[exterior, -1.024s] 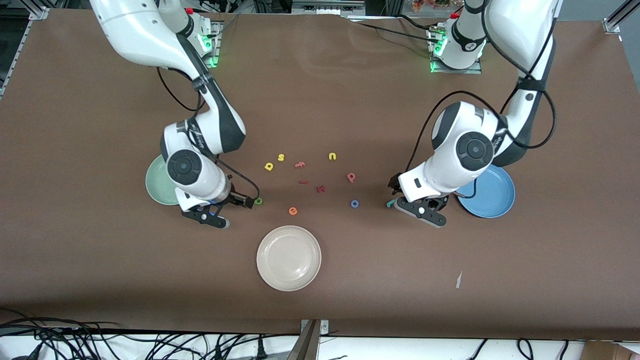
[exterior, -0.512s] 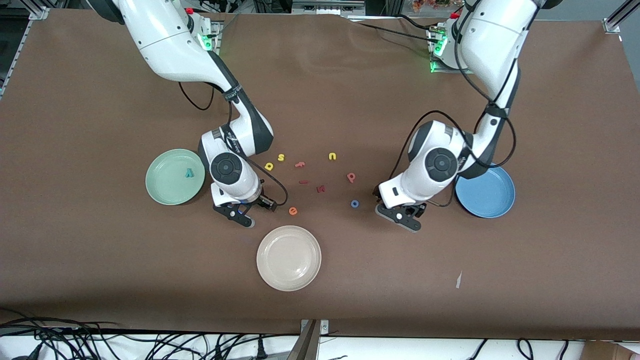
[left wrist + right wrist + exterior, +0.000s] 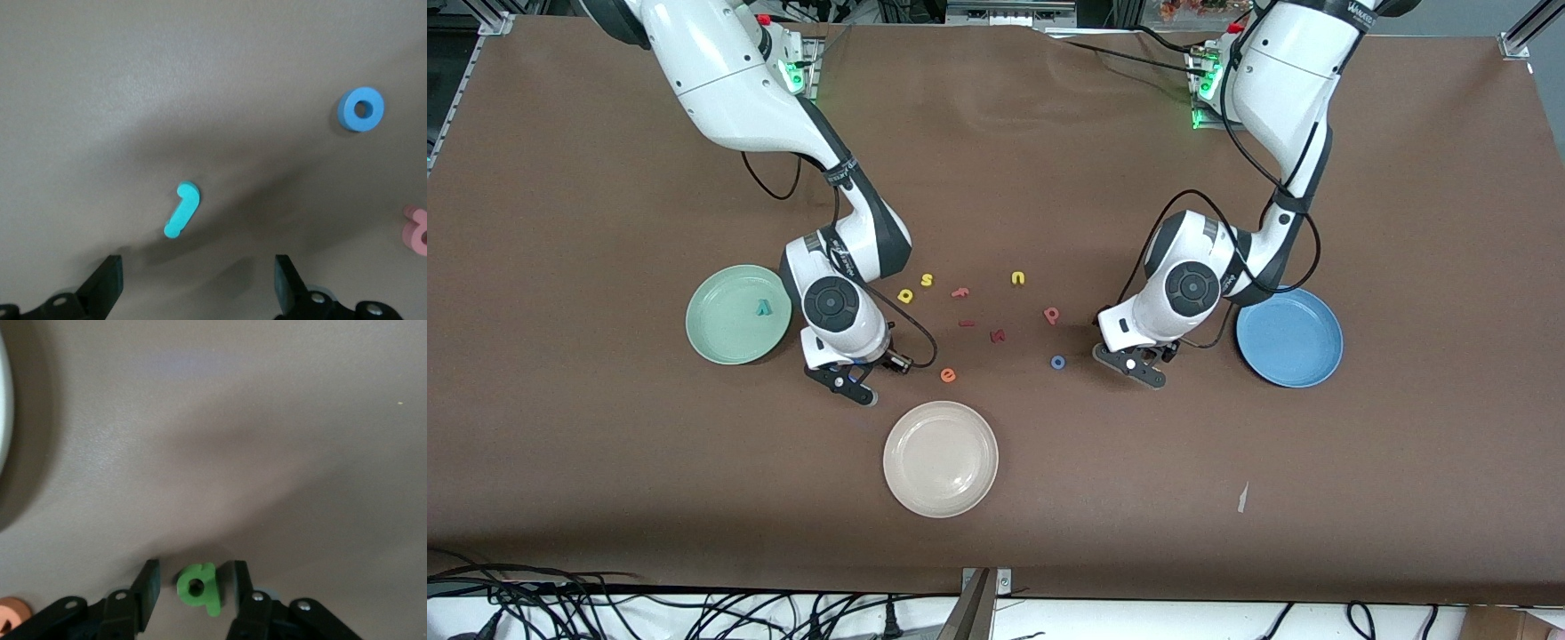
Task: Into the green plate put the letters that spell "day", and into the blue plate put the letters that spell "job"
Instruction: 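Carry the q to the green plate while the left gripper grasps the 7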
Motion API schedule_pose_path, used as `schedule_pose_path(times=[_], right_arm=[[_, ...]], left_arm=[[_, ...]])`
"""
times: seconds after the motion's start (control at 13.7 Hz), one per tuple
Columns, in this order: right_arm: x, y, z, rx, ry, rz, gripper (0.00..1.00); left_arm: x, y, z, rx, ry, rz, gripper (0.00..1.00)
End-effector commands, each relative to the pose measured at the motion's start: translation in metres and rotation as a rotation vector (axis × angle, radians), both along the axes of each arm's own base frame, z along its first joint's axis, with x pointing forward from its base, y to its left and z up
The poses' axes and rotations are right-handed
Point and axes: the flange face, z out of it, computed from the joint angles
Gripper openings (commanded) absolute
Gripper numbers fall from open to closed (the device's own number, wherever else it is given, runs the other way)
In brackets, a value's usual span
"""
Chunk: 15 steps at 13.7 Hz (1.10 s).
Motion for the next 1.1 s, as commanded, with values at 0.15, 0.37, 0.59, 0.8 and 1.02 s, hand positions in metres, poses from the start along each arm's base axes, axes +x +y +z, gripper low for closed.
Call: schedule_pose_path(times=[0.15, 0.37, 0.59, 0.8, 1.02], right_arm=[[-0.003, 0.004, -0.002, -0.014, 0.003, 0.02, 0.24], [-0.005, 0.008, -0.001, -0.014, 0.004, 0.033, 0.12], [0.003, -0.005, 0.019, -0.022, 0.011, 0.094, 0.12], [0.013, -0.041, 0.056, -0.059, 0.063, 0.227, 0.12], [0.005, -0.097, 0.097, -0.091, 0.163, 0.362, 0.13]], left_arm=[[-0.001, 0.0, 0.012, 0.055, -0.079, -0.113, 0.99], [0.0, -0.001, 0.009, 0.071, -0.111, -0.149, 0.99], [-0.003, -0.005, -0.004, 0.075, -0.097, -0.157, 0.99], [0.003, -0.003, -0.014, 0.073, -0.122, -0.153, 0.98], [0.01, -0.015, -0.004, 0.072, -0.154, -0.167, 0.96]])
